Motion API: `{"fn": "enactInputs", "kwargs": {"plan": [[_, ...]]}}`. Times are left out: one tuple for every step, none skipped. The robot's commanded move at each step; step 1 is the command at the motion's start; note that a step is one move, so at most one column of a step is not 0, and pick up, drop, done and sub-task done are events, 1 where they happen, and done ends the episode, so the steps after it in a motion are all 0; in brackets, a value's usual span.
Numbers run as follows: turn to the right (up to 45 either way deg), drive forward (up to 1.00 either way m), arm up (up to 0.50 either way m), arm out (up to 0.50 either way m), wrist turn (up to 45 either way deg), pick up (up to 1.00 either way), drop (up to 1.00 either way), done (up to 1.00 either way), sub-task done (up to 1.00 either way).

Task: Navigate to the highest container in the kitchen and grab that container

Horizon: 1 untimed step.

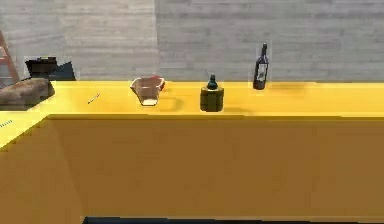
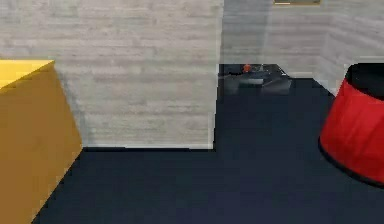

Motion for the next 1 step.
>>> {"fn": "enactInputs", "kwargs": {"plan": [[30.0, 0.00, 0.00, 0.00, 0.0, 0.00, 0.00, 0.00, 0.00]]}}
